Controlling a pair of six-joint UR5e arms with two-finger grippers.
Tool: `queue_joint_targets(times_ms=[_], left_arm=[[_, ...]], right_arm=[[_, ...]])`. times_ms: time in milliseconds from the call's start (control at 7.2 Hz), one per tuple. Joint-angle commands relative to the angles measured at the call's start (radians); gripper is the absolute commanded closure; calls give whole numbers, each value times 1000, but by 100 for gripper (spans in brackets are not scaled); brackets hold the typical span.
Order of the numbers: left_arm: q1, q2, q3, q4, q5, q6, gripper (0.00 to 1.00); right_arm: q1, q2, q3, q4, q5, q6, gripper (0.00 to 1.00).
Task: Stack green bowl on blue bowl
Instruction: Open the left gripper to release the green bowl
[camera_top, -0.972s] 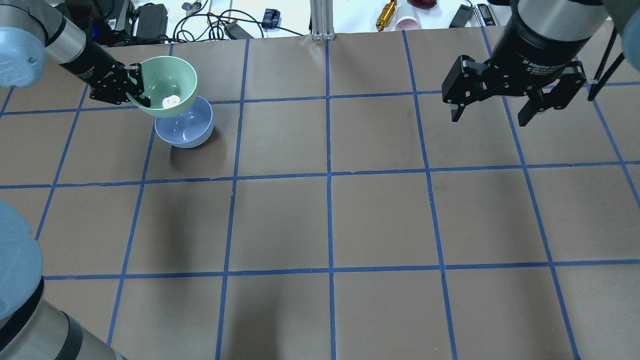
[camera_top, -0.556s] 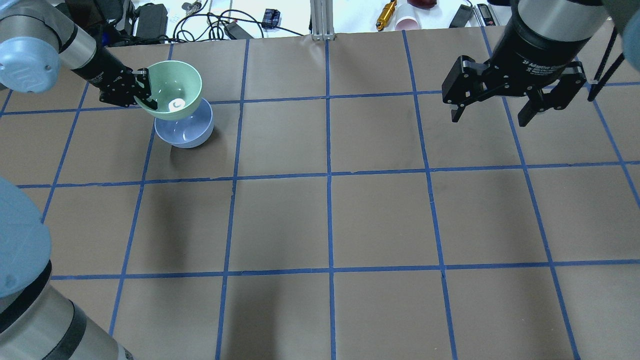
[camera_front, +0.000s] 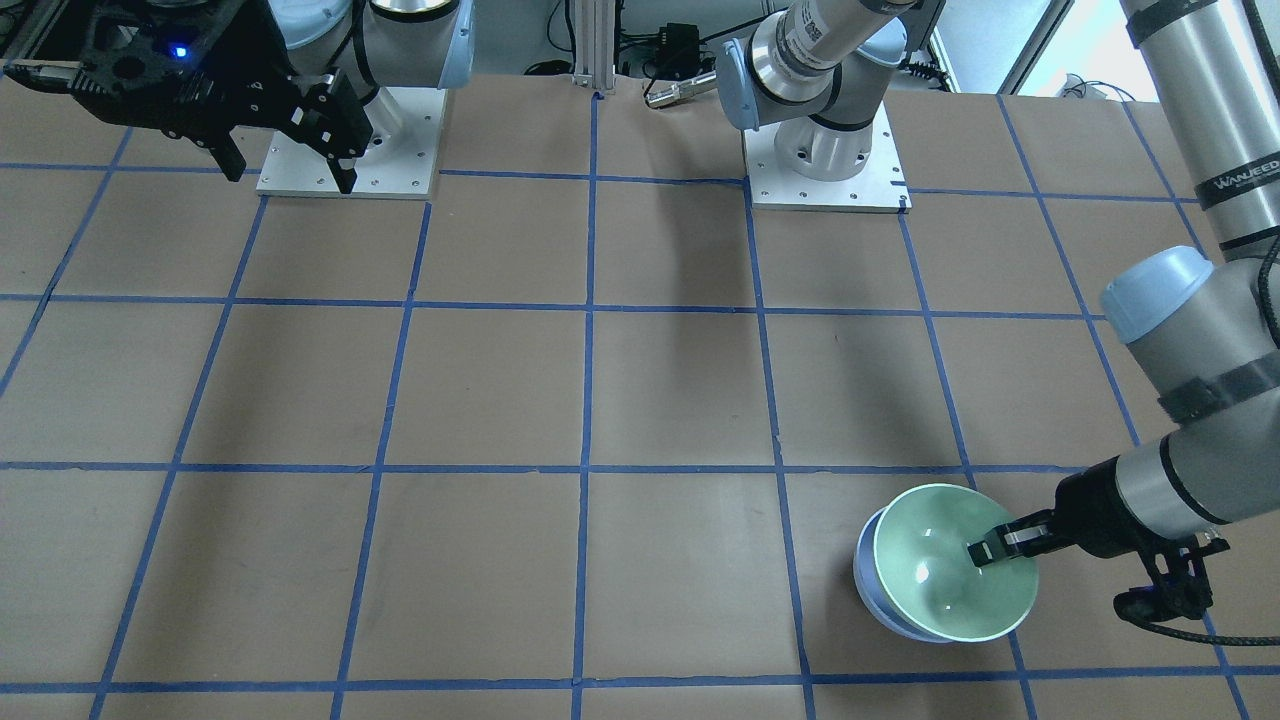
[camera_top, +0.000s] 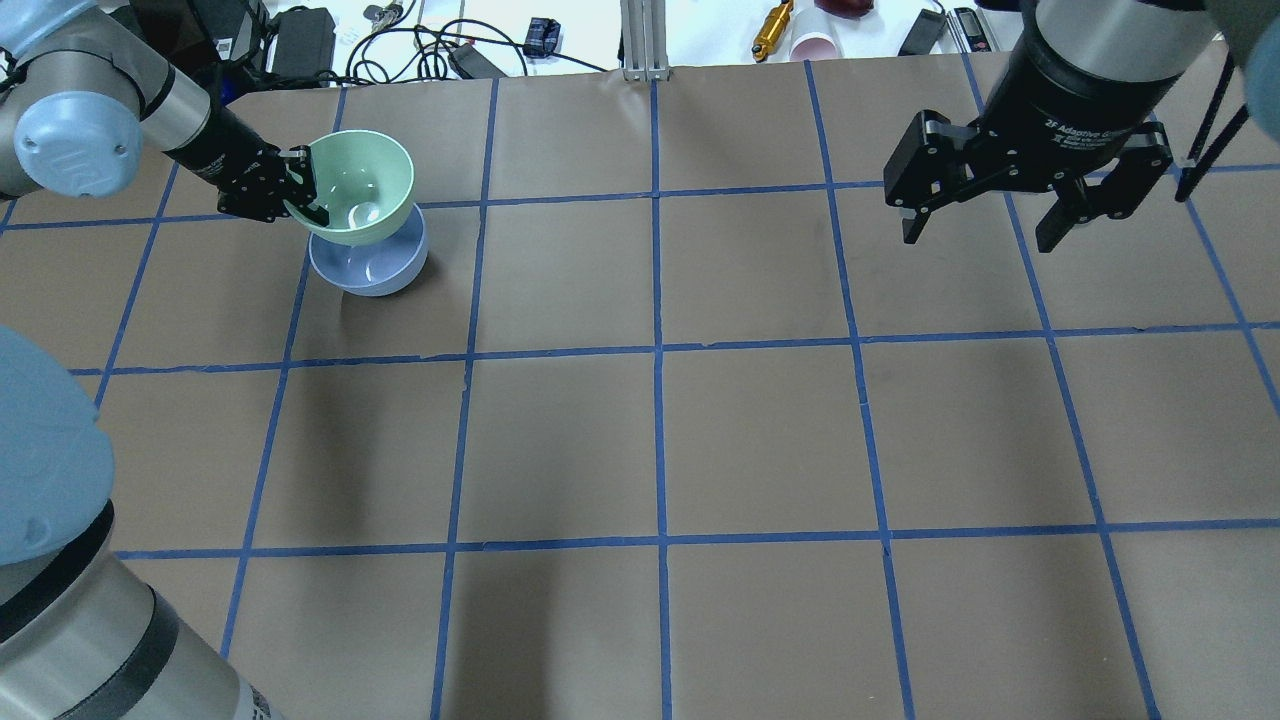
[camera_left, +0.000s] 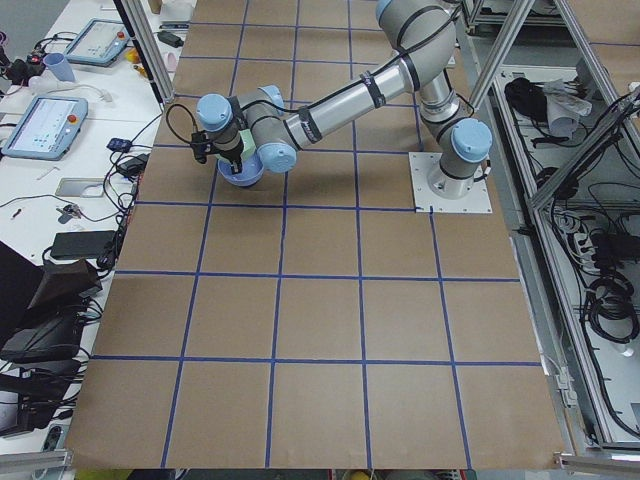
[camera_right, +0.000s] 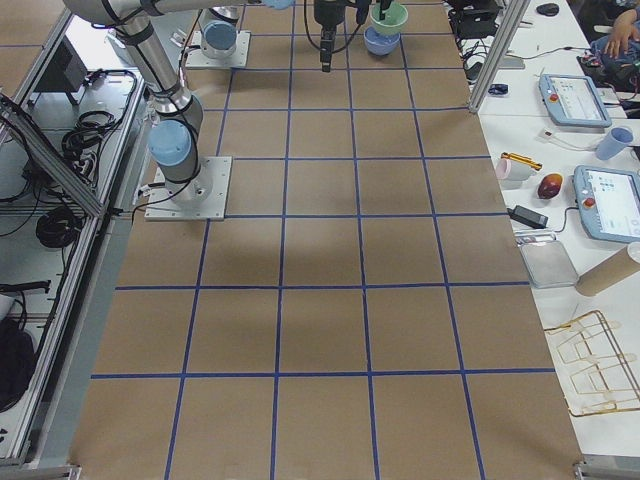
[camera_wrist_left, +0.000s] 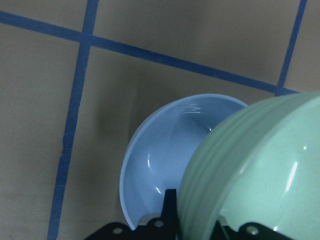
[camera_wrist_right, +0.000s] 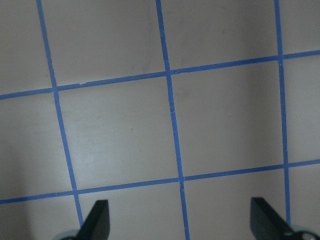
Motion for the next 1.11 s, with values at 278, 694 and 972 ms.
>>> queue_joint_targets(times_ms=[278,694,972], left_arm=[[0,-3,-11,1,50,14,0],[-12,64,-8,-54,108,9,0],[-104,151,-4,-112,217,-1,0]], right_arm=[[0,0,0,1,0,0,0],[0,0,0,0,0,0,0],[0,0,0,0,0,0,0]])
